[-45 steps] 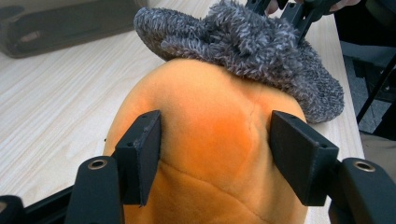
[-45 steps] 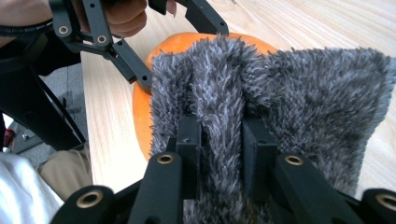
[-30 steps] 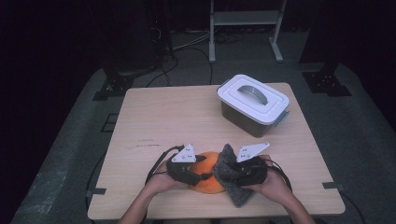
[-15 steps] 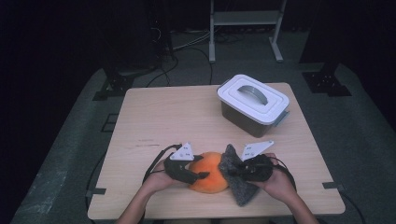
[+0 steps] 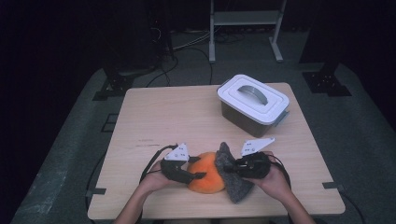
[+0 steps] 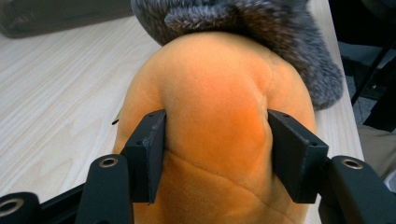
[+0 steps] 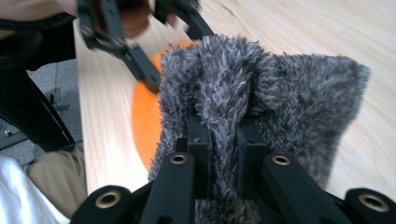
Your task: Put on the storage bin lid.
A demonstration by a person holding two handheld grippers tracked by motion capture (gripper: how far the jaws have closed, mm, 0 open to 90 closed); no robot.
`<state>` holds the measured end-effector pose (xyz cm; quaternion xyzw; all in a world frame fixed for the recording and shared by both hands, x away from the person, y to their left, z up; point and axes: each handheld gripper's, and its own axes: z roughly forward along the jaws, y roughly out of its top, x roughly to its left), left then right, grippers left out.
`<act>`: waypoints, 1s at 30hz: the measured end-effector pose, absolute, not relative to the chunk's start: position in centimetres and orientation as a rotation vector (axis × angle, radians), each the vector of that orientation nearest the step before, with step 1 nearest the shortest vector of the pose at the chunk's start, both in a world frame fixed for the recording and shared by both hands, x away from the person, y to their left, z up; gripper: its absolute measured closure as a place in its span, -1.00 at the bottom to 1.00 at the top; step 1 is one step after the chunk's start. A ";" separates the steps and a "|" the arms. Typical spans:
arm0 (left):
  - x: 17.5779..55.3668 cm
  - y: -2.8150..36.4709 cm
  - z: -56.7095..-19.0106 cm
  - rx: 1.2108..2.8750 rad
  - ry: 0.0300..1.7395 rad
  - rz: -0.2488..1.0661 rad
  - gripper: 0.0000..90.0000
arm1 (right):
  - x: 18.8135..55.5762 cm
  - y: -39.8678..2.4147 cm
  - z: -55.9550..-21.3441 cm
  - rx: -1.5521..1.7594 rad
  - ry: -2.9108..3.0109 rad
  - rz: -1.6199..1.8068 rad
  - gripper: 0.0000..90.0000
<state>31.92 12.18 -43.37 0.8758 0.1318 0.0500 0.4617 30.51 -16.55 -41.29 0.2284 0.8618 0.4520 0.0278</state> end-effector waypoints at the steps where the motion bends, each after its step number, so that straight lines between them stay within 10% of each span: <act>1: 31.9 12.1 -43.4 2.157 0.317 0.126 -0.09 | 30.7 -17.0 -41.6 0.728 2.666 1.390 0.75; 9: 30.9 11.3 -42.9 2.157 0.242 0.158 -0.17 | 30.5 -17.9 -40.5 0.755 2.606 1.511 0.75; 17: 31.6 11.4 -42.3 2.124 0.355 0.112 -0.75 | 29.9 -16.6 -41.7 0.657 2.699 1.457 0.72; 30: 31.1 11.4 -42.6 2.100 0.351 0.231 0.06 | 31.0 -18.9 -41.9 0.768 2.678 1.408 0.75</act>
